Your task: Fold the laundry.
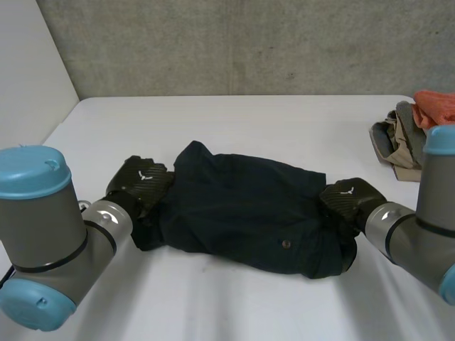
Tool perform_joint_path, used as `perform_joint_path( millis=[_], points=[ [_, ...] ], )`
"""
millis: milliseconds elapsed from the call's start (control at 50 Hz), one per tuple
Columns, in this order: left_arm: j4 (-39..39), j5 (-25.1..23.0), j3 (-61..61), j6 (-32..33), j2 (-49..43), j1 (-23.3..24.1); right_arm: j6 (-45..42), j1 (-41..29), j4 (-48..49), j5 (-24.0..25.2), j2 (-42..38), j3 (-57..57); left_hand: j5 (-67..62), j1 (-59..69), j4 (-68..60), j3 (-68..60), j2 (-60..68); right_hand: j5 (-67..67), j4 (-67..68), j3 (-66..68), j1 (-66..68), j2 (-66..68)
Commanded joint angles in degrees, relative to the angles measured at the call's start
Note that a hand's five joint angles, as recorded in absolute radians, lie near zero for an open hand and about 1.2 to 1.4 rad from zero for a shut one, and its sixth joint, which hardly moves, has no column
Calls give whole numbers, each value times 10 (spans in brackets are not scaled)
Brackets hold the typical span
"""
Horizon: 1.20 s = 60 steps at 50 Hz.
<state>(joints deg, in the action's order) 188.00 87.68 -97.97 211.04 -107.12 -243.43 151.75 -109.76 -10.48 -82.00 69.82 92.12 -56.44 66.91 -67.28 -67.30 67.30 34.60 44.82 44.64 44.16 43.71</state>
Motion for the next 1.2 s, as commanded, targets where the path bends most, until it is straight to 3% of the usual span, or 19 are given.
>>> perform_joint_path(
  millis=[20,140,240,460,520,600,620,740,840,960,1120,1200],
  points=[
    [-28,22,-3,9,14,35,66,10,-116,-11,30,-59,43,-47,51,51,-51,-162,-165,-163,-158,-154],
    [-96,76,-22,30,35,66,112,31,-262,-23,44,-151,34,-39,42,43,-43,-304,-306,-304,-299,-295],
    [-129,108,-42,30,70,91,142,37,-339,-19,27,-214,34,-39,42,43,-43,-346,-348,-346,-342,-337],
    [-150,126,-49,31,111,134,273,31,-469,-12,-52,-341,39,-44,47,48,-48,-346,-348,-346,-342,-337],
    [-150,131,-41,32,112,130,247,16,-482,4,-52,-325,69,-74,78,78,-78,-219,-221,-219,-214,-210],
    [-141,130,-21,24,131,109,135,-2,-426,47,-45,-250,331,-336,339,340,-340,168,166,167,172,177],
    [-129,123,-10,19,135,97,90,-5,-390,60,-38,-213,435,-440,443,444,-444,352,350,352,357,361],
    [-91,69,49,-11,113,49,-2,-19,-269,70,-21,-126,564,-569,573,573,-573,354,352,354,358,363],
    [-110,7,135,-31,-4,37,0,-28,-159,63,19,-74,564,-569,573,573,-573,354,352,354,358,363],
    [-157,-12,224,-33,-109,36,-2,-44,-72,78,78,-18,564,-569,573,573,-573,354,352,354,358,363],
    [-182,-36,301,-35,-188,43,11,-54,45,170,209,57,559,-564,567,568,-568,354,352,354,358,363],
    [-183,-45,324,-35,-213,54,74,-50,83,208,269,66,559,-564,567,568,-568,354,352,354,358,363]
  ],
)
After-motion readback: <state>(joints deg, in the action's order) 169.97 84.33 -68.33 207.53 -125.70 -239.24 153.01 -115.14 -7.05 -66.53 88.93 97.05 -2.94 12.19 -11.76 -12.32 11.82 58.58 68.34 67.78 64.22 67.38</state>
